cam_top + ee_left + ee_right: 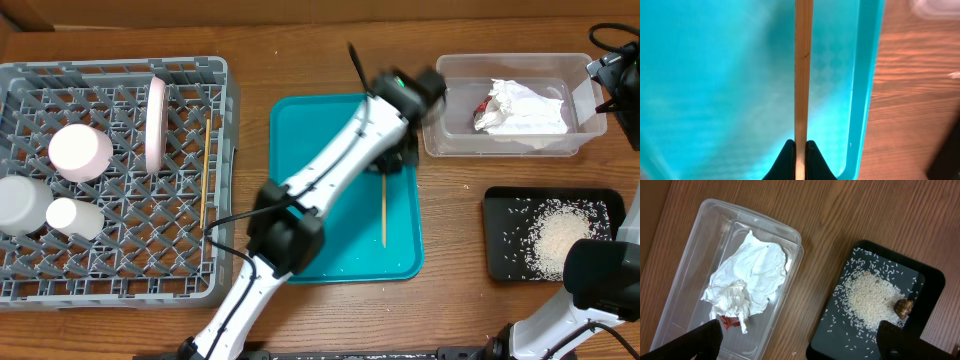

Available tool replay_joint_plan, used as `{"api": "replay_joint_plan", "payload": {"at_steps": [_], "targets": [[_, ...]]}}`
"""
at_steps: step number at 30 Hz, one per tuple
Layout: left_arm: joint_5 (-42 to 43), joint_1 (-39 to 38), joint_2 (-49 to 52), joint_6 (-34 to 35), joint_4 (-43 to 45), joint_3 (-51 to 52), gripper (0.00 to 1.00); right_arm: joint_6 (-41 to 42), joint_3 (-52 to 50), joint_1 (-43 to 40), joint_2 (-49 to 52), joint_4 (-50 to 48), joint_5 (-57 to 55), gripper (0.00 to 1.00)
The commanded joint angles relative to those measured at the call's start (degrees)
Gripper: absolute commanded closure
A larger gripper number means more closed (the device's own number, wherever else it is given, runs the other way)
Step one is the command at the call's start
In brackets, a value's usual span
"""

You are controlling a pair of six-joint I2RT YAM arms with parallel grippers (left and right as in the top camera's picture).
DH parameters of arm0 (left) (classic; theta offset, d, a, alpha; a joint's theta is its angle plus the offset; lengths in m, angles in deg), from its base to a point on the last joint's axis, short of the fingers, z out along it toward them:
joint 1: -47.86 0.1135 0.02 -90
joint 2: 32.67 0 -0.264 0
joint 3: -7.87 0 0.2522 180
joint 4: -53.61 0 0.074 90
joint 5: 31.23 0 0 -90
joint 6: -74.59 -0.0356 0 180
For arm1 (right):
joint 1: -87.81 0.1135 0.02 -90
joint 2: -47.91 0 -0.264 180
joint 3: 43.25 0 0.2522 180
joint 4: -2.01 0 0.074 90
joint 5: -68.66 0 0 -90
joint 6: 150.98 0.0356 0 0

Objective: Sort waste into correct bins and load items into the dishwasher
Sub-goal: 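Grasp the second wooden chopstick on the teal tray with the left gripper, then carry the chopstick left and insert it upright in the rack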

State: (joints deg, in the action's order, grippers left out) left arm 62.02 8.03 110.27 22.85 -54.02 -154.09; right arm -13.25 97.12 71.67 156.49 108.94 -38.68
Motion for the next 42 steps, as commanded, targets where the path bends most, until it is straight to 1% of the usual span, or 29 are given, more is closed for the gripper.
{"api": "replay_joint_plan", "payload": {"at_steps": [1,2,3,7,11,14,18,20,23,25,26,29,33,37,42], "targets": [[-0.5,5.4,-2.3,-14.7,-3.0,-9.6,0.96,-0.2,0.5,-0.2,-0.9,0.0,-0.6,0.00],[0.7,6.8,-3.4,-19.3,-3.0,-10.4,0.96,-0.2,0.5,-0.2,-0.9,0.0,-0.6,0.00],[0.6,8.3,-4.8,-21.7,-3.0,-10.9,0.96,-0.2,0.5,-0.2,-0.9,0.0,-0.6,0.00],[-3.7,15.0,-10.8,-22.6,-3.0,-10.8,0.96,-0.2,0.5,-0.2,-0.9,0.0,-0.6,0.00],[-3.0,22.3,-16.6,-25.4,-3.0,-9.4,0.96,-0.2,0.5,-0.2,-0.9,0.0,-0.6,0.00],[-3.0,27.8,-22.2,-28.1,-3.0,-3.5,0.96,-0.2,0.5,-0.2,-0.9,0.0,-0.6,0.00],[-3.0,34.0,-29.5,-28.9,-3.0,9.3,0.96,-0.2,0.5,-0.2,-0.9,0.0,-0.6,0.00],[-2.3,36.0,-31.5,-31.0,-3.0,15.1,0.96,-0.2,0.5,-0.2,-0.9,0.0,-0.6,0.00],[-1.6,36.9,-31.9,-35.8,-2.3,21.7,0.96,-0.2,0.5,-0.2,-0.9,0.0,-0.6,0.00],[-1.8,36.7,-31.8,-38.2,0.0,26.2,0.96,-0.2,0.5,-0.2,-0.9,0.0,-0.6,0.00],[-2.2,36.5,-31.7,-38.4,1.4,28.3,0.96,-0.2,0.5,-0.2,-0.9,0.0,-0.6,0.00],[-7.3,36.5,-31.7,-35.3,7.2,34.6,0.96,-0.2,0.5,-0.2,-0.9,0.0,-0.6,0.00],[-15.3,37.7,-31.7,-35.3,11.3,38.7,0.96,-0.2,0.5,-0.2,-0.9,0.0,-0.6,0.00],[-14.7,39.1,-31.7,-35.7,13.1,39.8,0.96,-0.2,0.5,-0.2,-0.9,0.0,-0.6,0.00],[-10.4,39.6,-31.7,-39.3,17.4,41.9,0.96,-0.2,0.5,-0.2,-0.9,0.0,-0.6,0.00]]}}
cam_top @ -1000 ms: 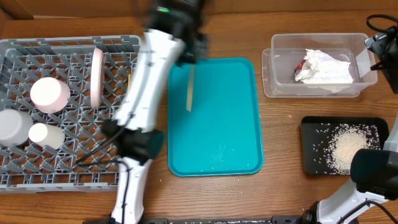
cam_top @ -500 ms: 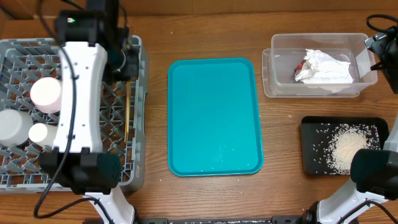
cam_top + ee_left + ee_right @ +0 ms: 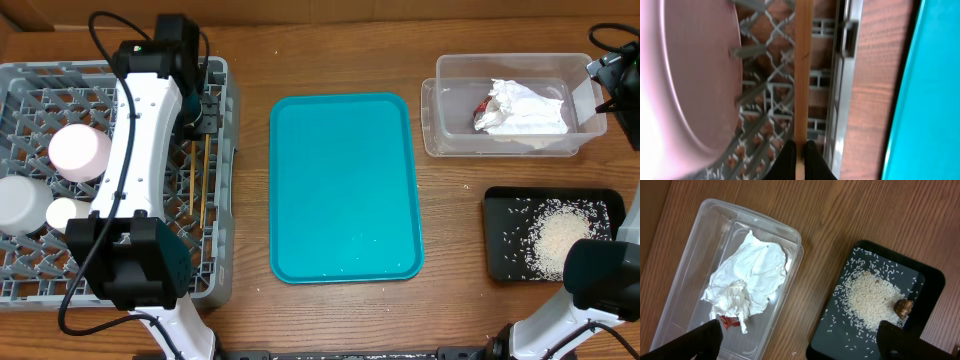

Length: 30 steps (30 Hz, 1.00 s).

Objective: Sort waste into correct bins and load items into the dishwasher
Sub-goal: 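Carry the chopstick left and insert it upright in the rack, then release the chopstick and raise the left gripper over the tray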

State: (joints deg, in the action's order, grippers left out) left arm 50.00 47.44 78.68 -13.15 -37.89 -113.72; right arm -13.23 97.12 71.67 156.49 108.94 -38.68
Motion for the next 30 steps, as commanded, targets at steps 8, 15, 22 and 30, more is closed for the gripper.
{"api": "replay_joint_plan", "payload": {"at_steps": [8,15,22,30], "targets": [[2.3,0.2,-0.1,-3.5,3.9,4.4,0.96,-0.2,0.5,-0.2,-0.9,0.0,-0.6,0.00],[2.6,0.1,-0.1,-1.5,3.5,4.5,0.49,-0.2,0.5,-0.2,-0.9,0.0,-0.6,0.00],[2.5,0.1,-0.4,1.2,-0.7,-0.8,0.51,-0.2,0.5,-0.2,-0.9,0.0,-0.6,0.00],[17.0,0.0,-0.5,1.2,-11.7,-21.0,0.49,-0.2,0.5,-0.2,-0.9,0.0,-0.6,0.00]]}}
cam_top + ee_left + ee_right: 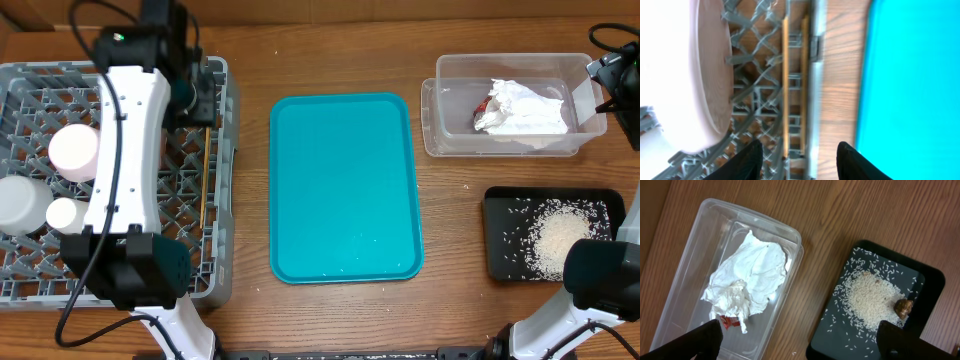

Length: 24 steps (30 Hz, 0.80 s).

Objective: Sort waste into correct bins and load items into the dishwasher
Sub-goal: 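Release the chopstick and raise the left gripper over the tray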

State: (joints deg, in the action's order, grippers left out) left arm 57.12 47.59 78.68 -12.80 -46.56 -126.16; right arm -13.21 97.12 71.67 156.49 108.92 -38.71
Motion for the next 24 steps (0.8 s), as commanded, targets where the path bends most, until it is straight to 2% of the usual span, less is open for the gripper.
{"api": "replay_joint_plan", "payload": {"at_steps": [1,4,5,6,7,8,11,15,19,24], "targets": [[12.9,-0.2,-0.5,0.9,-4.3,-11.2,0.48,-0.2,0.5,-0.2,-0.9,0.0,-0.6,0.00],[22.5,-0.2,-0.5,0.9,-6.7,-17.3,0.43,-0.2,0.5,-0.2,-0.9,0.0,-0.6,0.00],[26.0,-0.2,-0.6,0.8,-7.2,-18.5,0.38,-0.2,0.5,-0.2,-0.9,0.0,-0.6,0.00],[30.4,-0.2,-0.6,0.8,-7.8,-19.6,0.27,-0.2,0.5,-0.2,-0.9,0.0,-0.6,0.00],[34.2,-0.2,-0.7,0.9,-8.2,-20.2,0.06,-0.2,0.5,-0.2,-0.9,0.0,-0.6,0.00],[39.4,-0.2,-0.7,0.8,-8.4,-20.5,0.00,-0.2,0.5,-0.2,-0.9,0.0,-0.6,0.00],[51.8,-1.0,-0.4,0.8,-9.9,-20.5,0.00,-0.2,0.5,-0.2,-0.9,0.0,-0.6,0.00],[56.8,-4.2,-0.3,0.8,-10.4,-20.3,0.00,-0.2,0.5,-0.2,-0.9,0.0,-0.6,0.00],[54.4,-10.9,-0.3,0.8,-9.7,-20.3,0.00,-0.2,0.5,-0.2,-0.9,0.0,-0.6,0.00],[44.2,-21.4,-0.2,0.9,-8.9,-20.3,0.00,-0.2,0.5,-0.2,-0.9,0.0,-0.6,0.00]]}}
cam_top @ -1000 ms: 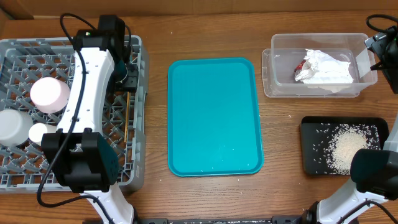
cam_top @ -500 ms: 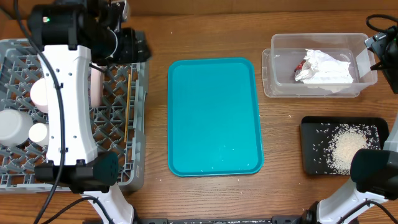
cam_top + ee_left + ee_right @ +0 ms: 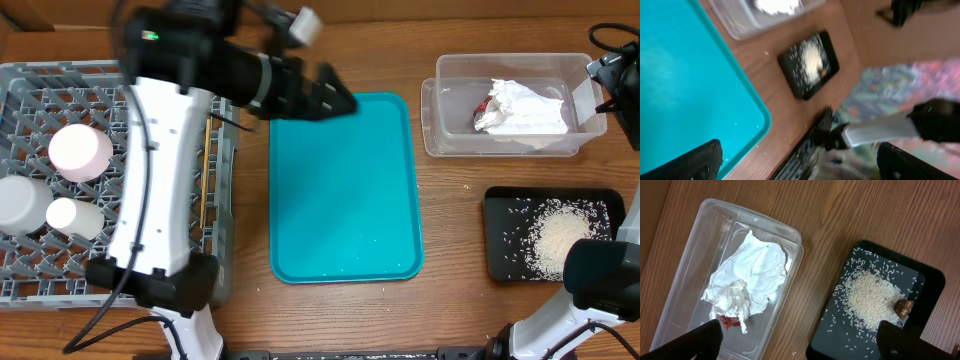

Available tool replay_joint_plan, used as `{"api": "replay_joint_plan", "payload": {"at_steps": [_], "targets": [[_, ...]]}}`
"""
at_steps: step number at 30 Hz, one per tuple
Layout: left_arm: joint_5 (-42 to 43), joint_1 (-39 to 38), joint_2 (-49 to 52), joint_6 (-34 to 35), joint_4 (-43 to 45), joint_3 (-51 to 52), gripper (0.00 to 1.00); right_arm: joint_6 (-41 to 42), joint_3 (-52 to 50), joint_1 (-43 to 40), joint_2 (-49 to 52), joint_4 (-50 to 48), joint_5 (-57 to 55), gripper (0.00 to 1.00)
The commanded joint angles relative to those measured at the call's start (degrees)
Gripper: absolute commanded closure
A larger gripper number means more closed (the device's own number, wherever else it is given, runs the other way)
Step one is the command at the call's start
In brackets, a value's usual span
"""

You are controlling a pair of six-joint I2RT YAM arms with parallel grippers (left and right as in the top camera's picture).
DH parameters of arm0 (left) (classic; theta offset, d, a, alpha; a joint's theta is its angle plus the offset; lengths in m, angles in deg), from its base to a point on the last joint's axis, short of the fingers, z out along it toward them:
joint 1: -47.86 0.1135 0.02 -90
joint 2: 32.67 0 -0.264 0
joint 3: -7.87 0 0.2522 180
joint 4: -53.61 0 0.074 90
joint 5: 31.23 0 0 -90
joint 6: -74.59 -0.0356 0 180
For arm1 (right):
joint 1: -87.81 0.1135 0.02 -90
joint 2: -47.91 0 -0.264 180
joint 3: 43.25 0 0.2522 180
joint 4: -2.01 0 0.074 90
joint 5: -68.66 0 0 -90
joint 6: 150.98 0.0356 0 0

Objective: Sort waste into correct bins and load items into the dishwasher
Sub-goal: 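Release the chopstick and raise the left gripper over the tray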

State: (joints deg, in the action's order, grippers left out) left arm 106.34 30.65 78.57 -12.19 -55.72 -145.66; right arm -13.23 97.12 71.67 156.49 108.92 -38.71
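Observation:
Two wooden chopsticks lie side by side in the grey dish rack, near its right edge. My left gripper hangs over the far left corner of the bare teal tray. In the left wrist view, the left gripper is open with nothing between its fingers. My right gripper is open and holds nothing, high above the clear bin and the black tray. The left arm hides part of the rack.
A pink-topped cup and two white cups stand in the rack. The clear bin holds crumpled white paper. The black tray carries loose rice and a brown scrap.
My left gripper was open above the rack's right edge, over the two chopsticks. It is now to the right, over the teal tray's far left corner, still open. The right arm has not moved.
My left gripper was first shut on a chopstick lying on the teal tray. Then it held that chopstick over the rack beside the pink plate. Then it was open, with the chopstick lying next to another in the rack. Now the gripper is over the bare tray.

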Motion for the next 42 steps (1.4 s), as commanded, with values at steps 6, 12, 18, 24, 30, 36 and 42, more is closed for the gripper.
{"api": "replay_joint_plan", "payload": {"at_steps": [6,12,18,24,30,36,42], "targets": [[-17.5,-13.4,0.0,0.2,0.9,-0.9,0.00,-0.2,0.5,-0.2,-0.9,0.0,-0.6,0.00],[-25.3,-18.1,0.0,1.0,1.4,-0.9,0.00,-0.2,0.5,-0.2,-0.9,0.0,-0.6,0.00],[-38.0,-20.0,0.0,12.2,1.6,0.6,0.00,-0.2,0.5,-0.2,-0.9,0.0,-0.6,0.00],[-47.6,-19.8,0.0,16.5,1.5,2.1,0.00,0.7,0.5,-0.2,-0.9,-0.2,3.0,0.00],[-50.0,-19.0,0.0,16.5,1.0,2.1,0.00,-7.3,0.5,-0.1,-0.9,0.9,24.7,0.00],[-50.5,-19.0,0.0,16.1,0.7,2.1,0.00,-15.2,0.4,1.6,-1.3,3.9,29.5,0.00],[-51.6,-14.4,0.0,20.7,-0.3,2.1,0.00,-23.9,-4.0,9.6,-9.2,3.9,30.4,0.00]]}}
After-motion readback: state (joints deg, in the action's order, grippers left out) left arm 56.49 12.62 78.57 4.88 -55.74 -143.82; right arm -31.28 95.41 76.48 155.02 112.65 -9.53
